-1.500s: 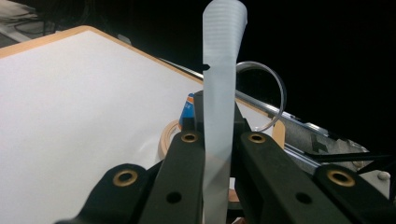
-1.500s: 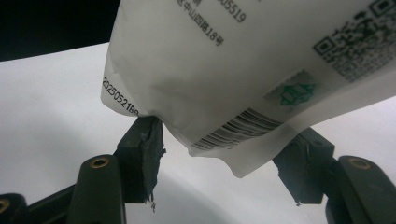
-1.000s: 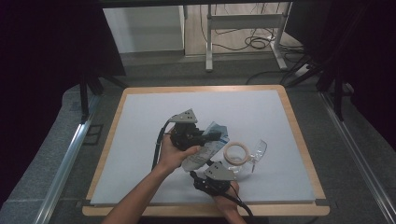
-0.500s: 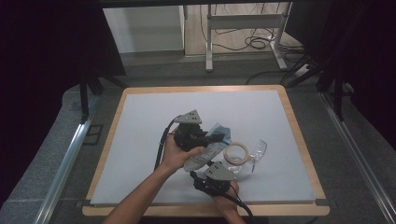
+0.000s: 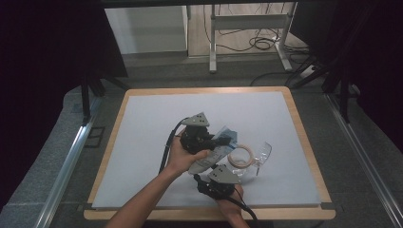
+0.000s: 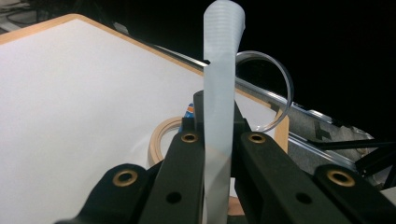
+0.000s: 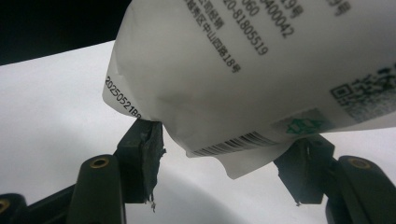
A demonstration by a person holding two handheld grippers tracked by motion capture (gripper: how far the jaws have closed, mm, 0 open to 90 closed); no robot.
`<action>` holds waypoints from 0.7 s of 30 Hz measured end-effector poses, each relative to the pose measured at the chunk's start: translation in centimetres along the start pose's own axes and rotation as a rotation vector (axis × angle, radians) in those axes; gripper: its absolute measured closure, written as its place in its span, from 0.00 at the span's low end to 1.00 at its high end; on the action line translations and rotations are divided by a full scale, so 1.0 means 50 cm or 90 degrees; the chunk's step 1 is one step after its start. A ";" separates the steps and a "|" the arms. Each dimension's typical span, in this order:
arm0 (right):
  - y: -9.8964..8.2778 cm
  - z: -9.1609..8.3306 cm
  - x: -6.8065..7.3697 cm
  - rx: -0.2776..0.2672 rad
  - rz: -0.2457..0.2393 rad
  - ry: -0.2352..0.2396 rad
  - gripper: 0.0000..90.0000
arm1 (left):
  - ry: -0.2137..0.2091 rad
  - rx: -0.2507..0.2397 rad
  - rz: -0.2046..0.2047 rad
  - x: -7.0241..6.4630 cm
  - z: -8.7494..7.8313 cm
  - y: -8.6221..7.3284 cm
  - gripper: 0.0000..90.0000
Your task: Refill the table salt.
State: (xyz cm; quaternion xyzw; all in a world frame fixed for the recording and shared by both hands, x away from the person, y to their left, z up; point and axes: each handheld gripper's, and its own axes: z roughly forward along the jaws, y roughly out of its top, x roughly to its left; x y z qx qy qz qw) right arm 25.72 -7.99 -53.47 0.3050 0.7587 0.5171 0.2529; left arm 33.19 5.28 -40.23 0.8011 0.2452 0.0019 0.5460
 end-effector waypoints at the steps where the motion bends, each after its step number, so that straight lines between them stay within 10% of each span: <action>1: 0.000 0.000 0.000 0.000 0.000 0.000 0.42 | -0.001 0.001 -0.001 0.000 0.001 0.000 1.00; 21: 0.000 -0.001 -0.002 -0.001 0.011 -0.003 0.42 | -0.002 0.033 0.007 -0.003 0.025 0.012 1.00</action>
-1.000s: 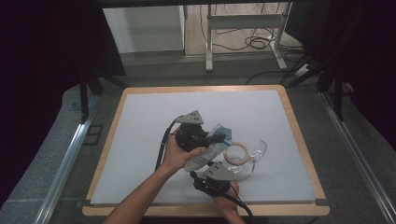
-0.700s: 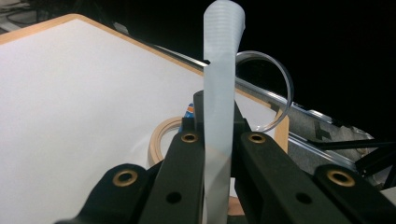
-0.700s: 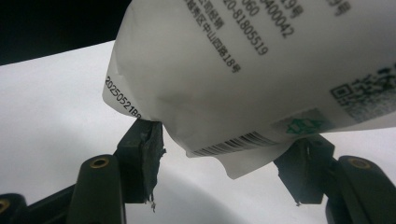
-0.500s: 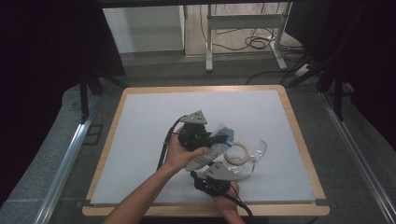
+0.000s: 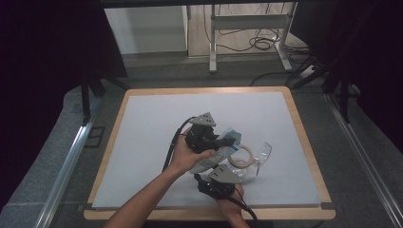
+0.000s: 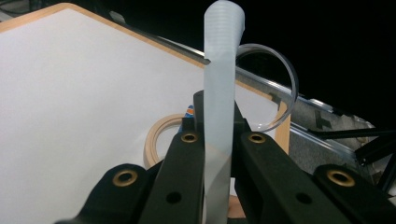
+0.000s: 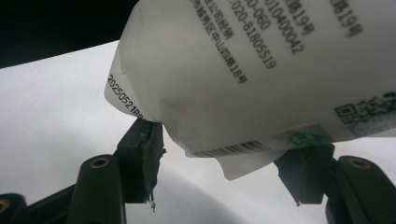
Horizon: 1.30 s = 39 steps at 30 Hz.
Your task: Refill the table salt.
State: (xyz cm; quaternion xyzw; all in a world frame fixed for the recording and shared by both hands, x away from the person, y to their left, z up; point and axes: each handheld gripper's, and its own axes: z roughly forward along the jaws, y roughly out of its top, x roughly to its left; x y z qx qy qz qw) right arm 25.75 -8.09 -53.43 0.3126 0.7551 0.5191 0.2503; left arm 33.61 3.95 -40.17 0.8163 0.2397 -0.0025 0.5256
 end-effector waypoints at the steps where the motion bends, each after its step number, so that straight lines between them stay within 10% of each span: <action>1: 0.000 0.000 0.000 0.000 0.000 0.000 0.42 | 0.001 0.001 0.000 0.000 0.001 0.000 1.00; 39: 0.006 -0.001 0.002 -0.017 0.016 0.000 0.42 | 0.009 0.043 0.001 0.007 0.028 0.025 1.00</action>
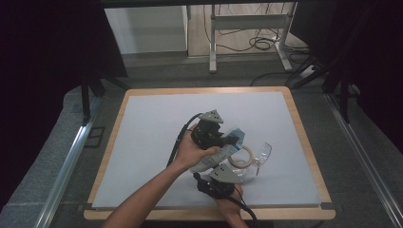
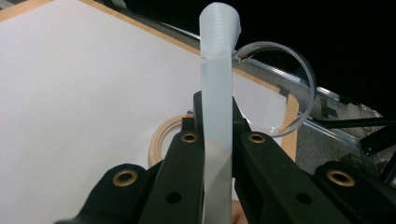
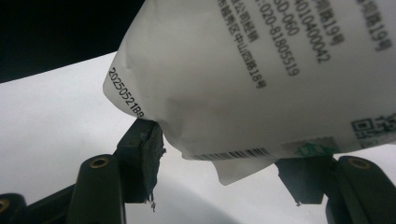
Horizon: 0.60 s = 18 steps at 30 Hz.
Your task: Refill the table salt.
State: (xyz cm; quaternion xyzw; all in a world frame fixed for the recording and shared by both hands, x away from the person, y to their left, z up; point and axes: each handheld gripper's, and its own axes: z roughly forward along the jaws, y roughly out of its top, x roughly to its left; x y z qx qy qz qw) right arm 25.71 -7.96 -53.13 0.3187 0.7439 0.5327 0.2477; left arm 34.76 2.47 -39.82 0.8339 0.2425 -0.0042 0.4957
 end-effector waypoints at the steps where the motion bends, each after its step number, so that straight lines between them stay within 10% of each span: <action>1: 0.000 0.000 0.000 0.000 -0.002 0.000 0.42 | 0.001 -0.001 0.000 0.000 0.001 0.001 1.00; 18: 0.002 0.001 0.000 -0.001 -0.002 0.003 0.42 | 0.005 0.018 0.009 -0.001 0.010 0.006 1.00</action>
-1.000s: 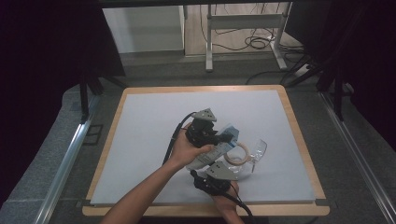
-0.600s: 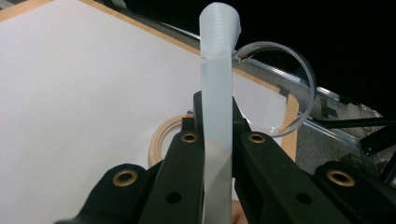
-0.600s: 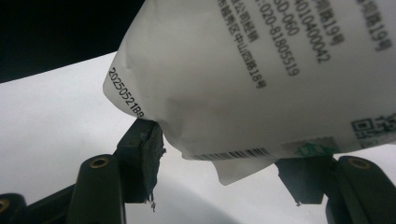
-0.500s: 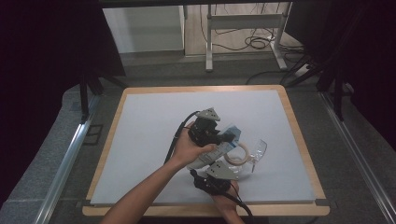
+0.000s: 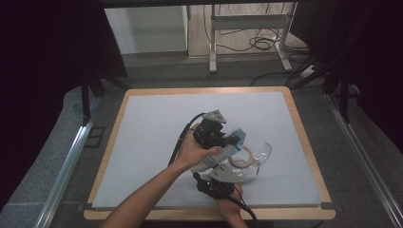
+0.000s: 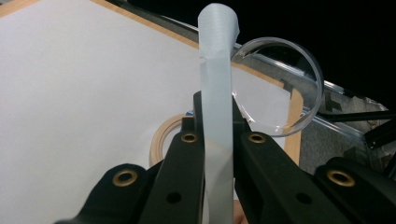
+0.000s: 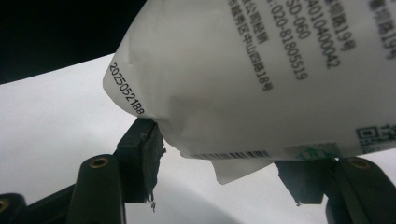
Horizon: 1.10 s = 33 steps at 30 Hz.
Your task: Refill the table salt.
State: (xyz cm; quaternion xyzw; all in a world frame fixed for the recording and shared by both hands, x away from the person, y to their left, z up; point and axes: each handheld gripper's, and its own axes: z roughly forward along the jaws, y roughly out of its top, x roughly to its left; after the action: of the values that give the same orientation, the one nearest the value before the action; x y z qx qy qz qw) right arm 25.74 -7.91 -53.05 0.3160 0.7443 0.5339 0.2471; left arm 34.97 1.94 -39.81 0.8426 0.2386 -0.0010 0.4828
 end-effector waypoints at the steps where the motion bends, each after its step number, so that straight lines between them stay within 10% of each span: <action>1: 0.000 0.000 0.000 0.001 -0.001 -0.001 0.42 | 0.000 0.001 0.000 0.000 0.000 0.000 1.00; 33: 0.008 0.009 0.009 0.001 -0.008 -0.015 0.43 | 0.001 0.049 0.015 -0.002 0.012 0.016 1.00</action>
State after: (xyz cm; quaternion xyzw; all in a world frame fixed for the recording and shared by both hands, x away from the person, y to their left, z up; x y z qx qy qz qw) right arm 25.83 -7.17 -52.81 0.3179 0.7435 0.5282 0.2591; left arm 35.36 1.08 -39.47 0.8633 0.2291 -0.0041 0.4497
